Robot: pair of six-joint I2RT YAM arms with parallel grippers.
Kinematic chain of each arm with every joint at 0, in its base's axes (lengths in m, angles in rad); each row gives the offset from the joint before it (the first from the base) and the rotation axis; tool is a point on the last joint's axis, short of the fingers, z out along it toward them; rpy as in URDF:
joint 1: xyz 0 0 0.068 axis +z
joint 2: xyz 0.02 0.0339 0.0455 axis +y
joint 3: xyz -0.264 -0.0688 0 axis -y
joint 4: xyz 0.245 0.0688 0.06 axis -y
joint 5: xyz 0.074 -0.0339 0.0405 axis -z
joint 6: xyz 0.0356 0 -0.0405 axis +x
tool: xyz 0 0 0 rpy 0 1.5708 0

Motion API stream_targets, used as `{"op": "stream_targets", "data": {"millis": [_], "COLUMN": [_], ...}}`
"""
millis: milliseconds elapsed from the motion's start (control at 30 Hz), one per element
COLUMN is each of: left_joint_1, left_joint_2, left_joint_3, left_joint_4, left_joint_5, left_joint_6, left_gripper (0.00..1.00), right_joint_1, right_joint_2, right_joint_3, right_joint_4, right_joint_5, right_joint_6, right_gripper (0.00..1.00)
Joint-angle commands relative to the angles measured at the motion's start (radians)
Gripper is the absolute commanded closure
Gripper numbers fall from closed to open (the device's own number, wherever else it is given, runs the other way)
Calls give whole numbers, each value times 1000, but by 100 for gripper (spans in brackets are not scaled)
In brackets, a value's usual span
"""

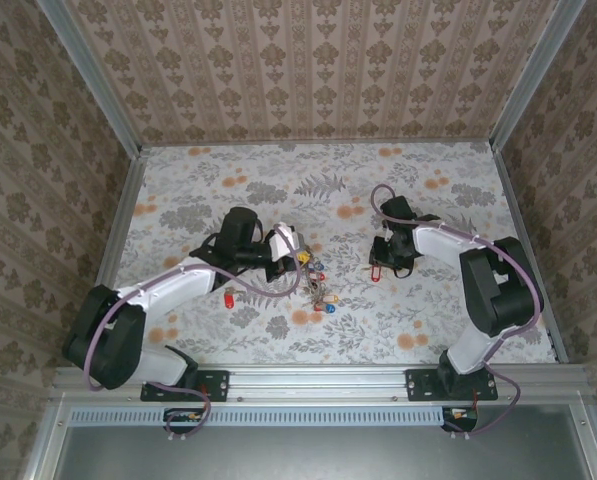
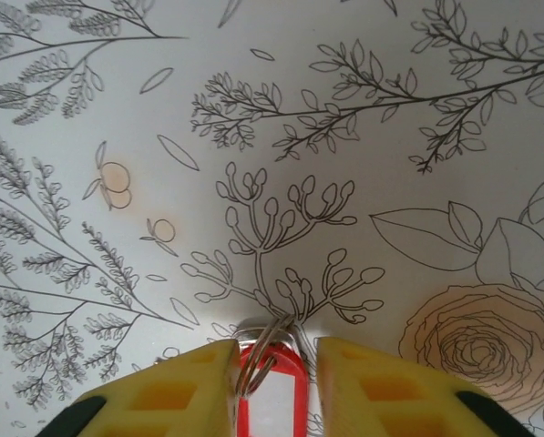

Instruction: Put the keys on the keyring

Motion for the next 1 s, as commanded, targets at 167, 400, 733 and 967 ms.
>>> {"op": "stream_targets", "data": {"millis": [167,400,733,967], "left_joint_1": [6,6,6,6], "left_joint_2": [15,28,35,60], "left_joint_3": [39,55,61,65], "left_joint_4": [-35,-52,-65,-55], "left_joint_5": [46,49,52,62], "left_joint_6": [-17,-34,-37,-52], "left_gripper": [100,100,100,100], "right_joint_1": [12,12,13,25], "right_joint_2": [8,11,-19,-78], "right_joint_3": [20,28,18,-8], "right_joint_4": [5,2,11,30], "right_joint_5": [49,68,82,69], "right_joint_6": [13,-7,-4,-85], "right_gripper": [80,81,88,97]}}
